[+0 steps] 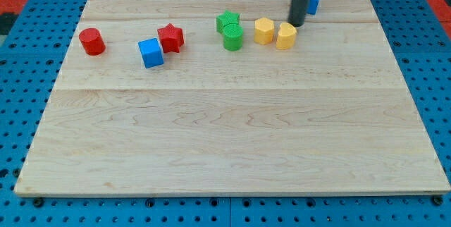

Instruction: Move the green blocks towards the center

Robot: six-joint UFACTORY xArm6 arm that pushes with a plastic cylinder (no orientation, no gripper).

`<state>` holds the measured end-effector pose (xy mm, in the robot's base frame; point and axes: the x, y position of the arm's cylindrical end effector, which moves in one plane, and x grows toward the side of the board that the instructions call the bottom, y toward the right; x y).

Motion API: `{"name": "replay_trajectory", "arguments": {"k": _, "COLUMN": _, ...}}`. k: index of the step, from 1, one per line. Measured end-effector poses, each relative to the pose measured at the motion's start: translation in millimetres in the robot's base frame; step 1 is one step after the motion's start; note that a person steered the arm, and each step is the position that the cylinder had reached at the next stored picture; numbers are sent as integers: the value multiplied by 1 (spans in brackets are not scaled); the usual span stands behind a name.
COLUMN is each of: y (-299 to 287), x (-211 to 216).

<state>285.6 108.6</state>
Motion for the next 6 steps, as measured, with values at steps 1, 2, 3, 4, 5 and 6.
{"name": "replay_trajectory", "arguments": {"k": 1, "y": -18, "x": -29}}
{"name": "replay_trajectory", "arguments": {"k": 2, "y": -82, "x": -37}}
{"name": "replay_trajectory", "arguments": {"k": 3, "y": -129, "x": -7}}
{"name": "replay_trajectory", "arguments": {"k": 4, "y": -70, "x": 39}}
{"name": "replay_trajectory", "arguments": {"k": 5, "y": -62, "x": 48}}
{"name": "replay_trajectory", "arguments": {"k": 6, "y": -99, "x": 2}}
